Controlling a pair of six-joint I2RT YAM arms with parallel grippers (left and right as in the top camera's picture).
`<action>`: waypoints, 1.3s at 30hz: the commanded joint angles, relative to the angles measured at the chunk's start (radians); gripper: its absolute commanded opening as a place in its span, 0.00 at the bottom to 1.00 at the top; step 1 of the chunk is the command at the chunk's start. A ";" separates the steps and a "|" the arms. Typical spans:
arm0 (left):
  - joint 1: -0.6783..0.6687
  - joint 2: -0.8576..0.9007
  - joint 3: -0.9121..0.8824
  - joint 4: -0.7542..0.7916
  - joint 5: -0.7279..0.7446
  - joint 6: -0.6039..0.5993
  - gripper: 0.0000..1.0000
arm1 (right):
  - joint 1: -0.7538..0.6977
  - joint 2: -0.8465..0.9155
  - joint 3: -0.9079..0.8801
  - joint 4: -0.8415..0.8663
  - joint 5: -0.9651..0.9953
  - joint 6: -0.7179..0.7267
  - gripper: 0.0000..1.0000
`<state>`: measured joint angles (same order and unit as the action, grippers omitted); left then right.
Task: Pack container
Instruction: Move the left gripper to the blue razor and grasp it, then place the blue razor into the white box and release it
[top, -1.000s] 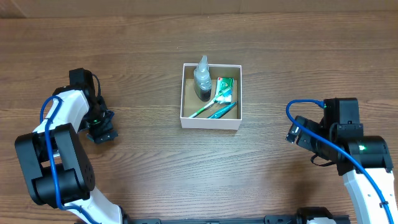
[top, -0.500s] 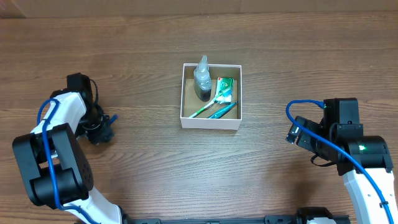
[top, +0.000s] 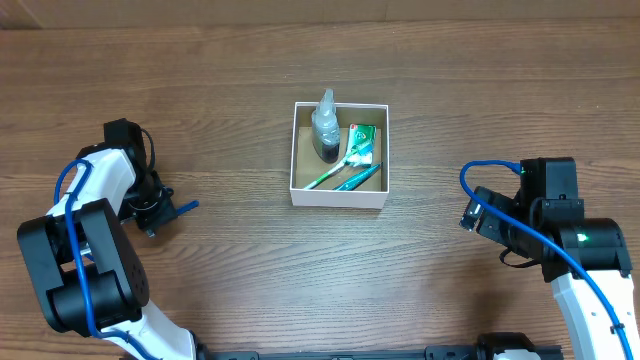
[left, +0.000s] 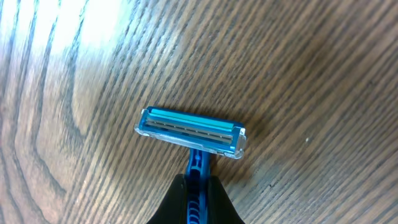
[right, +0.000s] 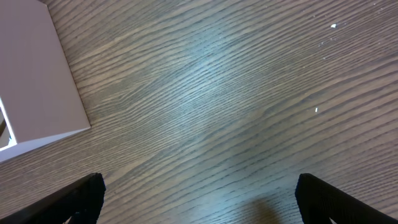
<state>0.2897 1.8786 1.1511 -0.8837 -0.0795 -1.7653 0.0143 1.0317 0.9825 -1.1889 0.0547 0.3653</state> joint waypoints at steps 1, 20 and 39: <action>0.005 -0.005 0.010 -0.021 -0.094 0.139 0.04 | -0.003 -0.002 -0.002 0.006 -0.005 -0.003 1.00; -0.711 -0.311 0.438 0.114 -0.133 1.479 0.04 | -0.003 -0.002 -0.002 0.010 -0.005 -0.003 1.00; -0.932 0.003 0.438 0.163 -0.129 1.706 0.12 | -0.003 -0.002 -0.002 0.009 -0.005 -0.003 1.00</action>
<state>-0.6353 1.8755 1.5780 -0.7177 -0.2066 -0.0933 0.0147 1.0317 0.9825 -1.1862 0.0513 0.3656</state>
